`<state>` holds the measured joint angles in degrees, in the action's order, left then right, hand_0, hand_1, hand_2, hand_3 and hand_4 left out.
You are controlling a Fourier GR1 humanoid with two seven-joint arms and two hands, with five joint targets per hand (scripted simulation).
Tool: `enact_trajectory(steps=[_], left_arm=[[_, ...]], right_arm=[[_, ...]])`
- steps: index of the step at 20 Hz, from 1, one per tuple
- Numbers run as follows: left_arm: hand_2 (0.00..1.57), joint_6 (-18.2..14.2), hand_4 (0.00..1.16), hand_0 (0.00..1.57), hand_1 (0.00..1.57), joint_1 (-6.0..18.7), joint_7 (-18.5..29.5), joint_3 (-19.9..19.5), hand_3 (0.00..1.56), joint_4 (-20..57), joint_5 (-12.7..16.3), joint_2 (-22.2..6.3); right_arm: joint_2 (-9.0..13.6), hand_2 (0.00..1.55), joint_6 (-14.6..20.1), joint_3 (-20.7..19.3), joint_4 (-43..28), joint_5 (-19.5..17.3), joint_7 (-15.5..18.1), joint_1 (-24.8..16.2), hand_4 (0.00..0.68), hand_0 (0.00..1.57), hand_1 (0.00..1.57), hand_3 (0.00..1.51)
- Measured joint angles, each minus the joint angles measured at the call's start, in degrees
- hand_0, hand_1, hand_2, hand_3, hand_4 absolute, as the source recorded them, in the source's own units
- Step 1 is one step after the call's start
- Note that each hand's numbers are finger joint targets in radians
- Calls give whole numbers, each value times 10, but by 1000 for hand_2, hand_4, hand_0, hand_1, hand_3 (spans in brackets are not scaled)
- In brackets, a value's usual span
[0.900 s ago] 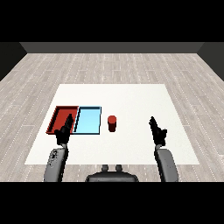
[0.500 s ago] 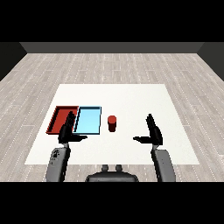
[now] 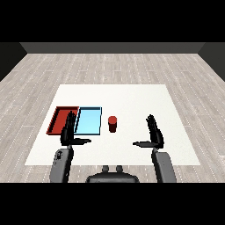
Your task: Pick the red can and put it in the red box
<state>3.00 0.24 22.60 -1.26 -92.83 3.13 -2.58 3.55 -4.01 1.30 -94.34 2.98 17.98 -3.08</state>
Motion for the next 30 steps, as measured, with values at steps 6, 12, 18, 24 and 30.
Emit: enact_trajectory(steps=[6, 12, 18, 24, 30], left_arm=[[0, 13, 0, 0, 0, 9, 36, -14, 0, 32, 9, -3], [0, 29, 0, 0, 0, 2, 34, -24, 0, 18, 24, -10], [0, 24, 0, 0, 0, -11, 22, -19, 0, -12, 27, -3], [0, 27, 0, 0, 0, -5, 45, -22, 0, 16, 27, 1], [0, 33, 0, 0, 0, -14, 32, -29, 0, -4, 39, -5]], right_arm=[[-6, 0, -6, -1, -1, 0, 1, 4, 0, 0, 0, 0], [-21, 0, 1, 8, 15, -7, 1, 10, 0, 0, 0, 0], [-29, 0, 18, 14, 47, -14, -14, 49, 0, 0, 0, 0], [-34, 0, 37, 19, 91, -6, -32, 103, 0, 0, 0, 0], [-35, 0, 46, 23, 152, 32, -29, 143, 0, 0, 0, 0]])
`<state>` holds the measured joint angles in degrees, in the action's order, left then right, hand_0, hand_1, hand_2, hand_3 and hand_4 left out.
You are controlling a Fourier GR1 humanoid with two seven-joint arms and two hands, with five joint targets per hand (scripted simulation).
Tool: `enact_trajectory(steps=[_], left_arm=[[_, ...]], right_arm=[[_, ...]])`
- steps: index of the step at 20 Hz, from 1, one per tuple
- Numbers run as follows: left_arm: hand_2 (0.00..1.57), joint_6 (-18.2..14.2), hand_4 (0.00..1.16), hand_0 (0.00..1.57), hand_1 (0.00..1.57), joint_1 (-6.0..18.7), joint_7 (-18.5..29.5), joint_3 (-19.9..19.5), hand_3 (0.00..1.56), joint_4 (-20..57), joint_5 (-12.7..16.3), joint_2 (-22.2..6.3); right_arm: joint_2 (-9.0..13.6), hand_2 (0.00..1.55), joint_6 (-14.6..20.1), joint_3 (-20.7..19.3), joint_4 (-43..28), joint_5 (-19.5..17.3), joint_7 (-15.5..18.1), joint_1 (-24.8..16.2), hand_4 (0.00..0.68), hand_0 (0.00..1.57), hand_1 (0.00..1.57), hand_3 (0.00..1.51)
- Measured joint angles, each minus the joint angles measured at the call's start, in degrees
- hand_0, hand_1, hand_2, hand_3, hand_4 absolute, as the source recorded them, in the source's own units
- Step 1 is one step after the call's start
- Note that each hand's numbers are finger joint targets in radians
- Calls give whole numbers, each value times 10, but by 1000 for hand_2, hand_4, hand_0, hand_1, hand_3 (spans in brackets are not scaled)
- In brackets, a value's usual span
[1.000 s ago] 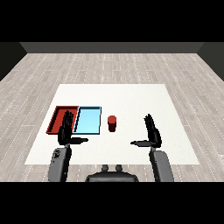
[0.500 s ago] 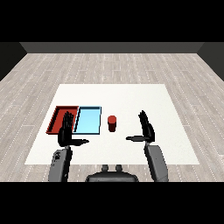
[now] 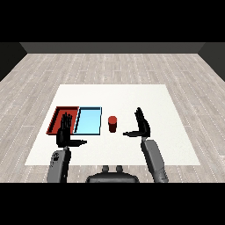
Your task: Pick the red can and put it in the red box
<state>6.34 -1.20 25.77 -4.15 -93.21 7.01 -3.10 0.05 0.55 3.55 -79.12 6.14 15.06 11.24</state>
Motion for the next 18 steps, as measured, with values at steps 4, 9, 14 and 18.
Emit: enact_trajectory(steps=[4, 9, 14, 18], left_arm=[[0, -11, 0, 0, 0, -5, -7, 8, 0, -16, -7, 8], [0, -8, 0, 0, 0, -4, 2, 5, 0, -5, -9, 6], [0, -9, 0, 0, 0, 1, 3, 4, 0, 3, -12, 6], [0, -17, 0, 0, 0, 5, -5, 11, 0, -4, -14, 10]], right_arm=[[0, 0, 25, 28, 52, 33, 24, 21, 0, 0, 0, 0], [0, 0, 42, 57, 106, 70, 60, 39, 0, 0, 0, 0], [0, 0, 61, 93, 177, 112, 109, 63, 0, 0, 0, 0], [0, 0, 68, 111, 181, 132, 112, 64, 0, 0, 0, 0]])
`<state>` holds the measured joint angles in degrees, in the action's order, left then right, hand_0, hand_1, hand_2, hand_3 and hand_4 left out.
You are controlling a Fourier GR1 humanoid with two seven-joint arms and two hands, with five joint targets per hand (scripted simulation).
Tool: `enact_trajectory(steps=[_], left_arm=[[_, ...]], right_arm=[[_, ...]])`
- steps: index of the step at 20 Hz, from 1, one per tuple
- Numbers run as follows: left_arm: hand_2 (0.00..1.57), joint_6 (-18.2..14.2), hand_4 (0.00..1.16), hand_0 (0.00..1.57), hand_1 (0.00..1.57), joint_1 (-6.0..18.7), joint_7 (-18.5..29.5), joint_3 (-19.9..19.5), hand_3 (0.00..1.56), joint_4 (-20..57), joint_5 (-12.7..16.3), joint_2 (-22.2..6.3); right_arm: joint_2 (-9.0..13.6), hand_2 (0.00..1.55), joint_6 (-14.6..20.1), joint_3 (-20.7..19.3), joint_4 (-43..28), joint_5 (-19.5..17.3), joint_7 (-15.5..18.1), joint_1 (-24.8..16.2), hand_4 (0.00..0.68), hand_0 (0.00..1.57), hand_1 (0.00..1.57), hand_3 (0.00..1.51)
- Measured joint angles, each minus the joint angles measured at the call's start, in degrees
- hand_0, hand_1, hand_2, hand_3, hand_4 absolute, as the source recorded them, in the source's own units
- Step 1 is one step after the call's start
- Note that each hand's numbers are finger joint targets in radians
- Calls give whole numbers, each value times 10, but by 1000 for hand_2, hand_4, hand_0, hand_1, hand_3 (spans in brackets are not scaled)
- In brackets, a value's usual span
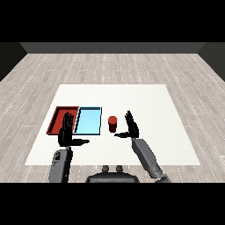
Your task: Pick the red can and put it in the red box
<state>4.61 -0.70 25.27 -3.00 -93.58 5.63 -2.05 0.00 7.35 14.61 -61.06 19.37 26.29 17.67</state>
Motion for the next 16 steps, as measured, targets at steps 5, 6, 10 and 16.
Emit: enact_trajectory(steps=[5, 6, 10, 16], left_arm=[[0, 7, 0, 0, 0, -6, 11, -2, 0, 6, 5, -1], [0, 6, 0, 0, 0, -9, 10, -1, 0, 4, 4, 1], [0, 8, 0, 0, 0, -6, 16, -5, 0, 11, 6, -2], [0, 12, 0, 0, 0, 3, 22, -4, 0, 17, 10, 0]], right_arm=[[0, 0, 7, 20, 54, 39, 28, 29, 0, 0, 0, 0], [0, 0, 15, 29, 52, 49, 27, 33, 0, 0, 0, 0], [0, 0, 32, 64, 82, 95, 47, 59, 0, 0, 0, 0], [0, 0, 41, 93, 130, 144, 69, 97, 0, 0, 0, 0]])
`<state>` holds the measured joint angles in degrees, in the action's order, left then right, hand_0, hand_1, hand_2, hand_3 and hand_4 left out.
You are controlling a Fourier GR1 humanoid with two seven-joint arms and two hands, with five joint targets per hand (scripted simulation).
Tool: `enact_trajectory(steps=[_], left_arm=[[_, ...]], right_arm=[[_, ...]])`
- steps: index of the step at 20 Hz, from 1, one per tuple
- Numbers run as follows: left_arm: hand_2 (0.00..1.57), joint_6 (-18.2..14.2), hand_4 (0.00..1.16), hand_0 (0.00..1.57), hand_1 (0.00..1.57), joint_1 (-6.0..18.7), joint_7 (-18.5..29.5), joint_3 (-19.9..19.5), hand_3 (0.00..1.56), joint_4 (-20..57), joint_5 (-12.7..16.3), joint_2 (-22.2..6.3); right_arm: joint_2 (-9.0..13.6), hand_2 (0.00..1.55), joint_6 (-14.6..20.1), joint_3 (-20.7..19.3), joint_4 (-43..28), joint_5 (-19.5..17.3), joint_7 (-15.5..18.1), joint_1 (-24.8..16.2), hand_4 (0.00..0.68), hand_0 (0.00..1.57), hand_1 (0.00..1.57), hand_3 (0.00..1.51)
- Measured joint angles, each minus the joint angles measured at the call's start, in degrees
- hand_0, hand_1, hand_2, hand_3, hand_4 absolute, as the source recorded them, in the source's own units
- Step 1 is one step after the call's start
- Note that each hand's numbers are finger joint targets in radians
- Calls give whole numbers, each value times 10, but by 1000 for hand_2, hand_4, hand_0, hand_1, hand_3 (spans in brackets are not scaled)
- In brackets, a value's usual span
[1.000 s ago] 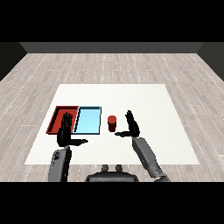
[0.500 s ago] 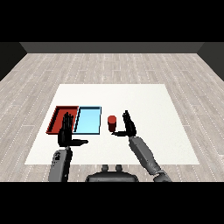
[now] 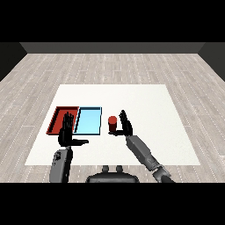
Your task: Pick the red can and put it in the red box
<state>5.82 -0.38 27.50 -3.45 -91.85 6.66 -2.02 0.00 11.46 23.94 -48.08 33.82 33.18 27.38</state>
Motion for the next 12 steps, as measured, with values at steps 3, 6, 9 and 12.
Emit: enact_trajectory(steps=[3, 6, 9, 12], left_arm=[[0, 7, 0, 0, 0, -3, -17, -7, 0, -18, 12, -9], [0, 13, 0, 0, 0, -2, -10, -10, 0, -9, 14, -11], [0, 8, 0, 0, 0, 2, -14, -9, 0, -10, 11, -9], [0, 2, 0, 0, 0, 10, -14, -6, 0, -3, 7, -4]], right_arm=[[0, 0, 10, 13, 9, 18, -2, 15, 0, 0, 0, 0], [0, 0, 9, 13, 22, 25, 2, 14, 0, 0, 0, 0], [0, 0, 17, 30, 43, 48, 14, 28, 0, 0, 0, 0], [0, 0, 10, 30, 68, 58, 22, 43, 0, 0, 0, 0]])
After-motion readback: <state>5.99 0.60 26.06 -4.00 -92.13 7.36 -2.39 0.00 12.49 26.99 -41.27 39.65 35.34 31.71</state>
